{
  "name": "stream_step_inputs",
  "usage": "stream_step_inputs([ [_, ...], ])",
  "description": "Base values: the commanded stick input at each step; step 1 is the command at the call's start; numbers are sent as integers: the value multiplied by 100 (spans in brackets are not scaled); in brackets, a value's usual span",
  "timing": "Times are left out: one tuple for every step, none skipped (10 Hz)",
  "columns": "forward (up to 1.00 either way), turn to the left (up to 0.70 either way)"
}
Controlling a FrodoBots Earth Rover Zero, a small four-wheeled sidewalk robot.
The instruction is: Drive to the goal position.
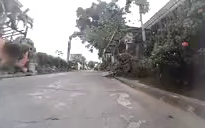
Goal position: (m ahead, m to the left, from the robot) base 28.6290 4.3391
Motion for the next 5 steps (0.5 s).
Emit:
stream_step_inputs([
  [11, 0],
  [11, 0],
  [11, 0],
  [11, 0],
  [11, 0],
])
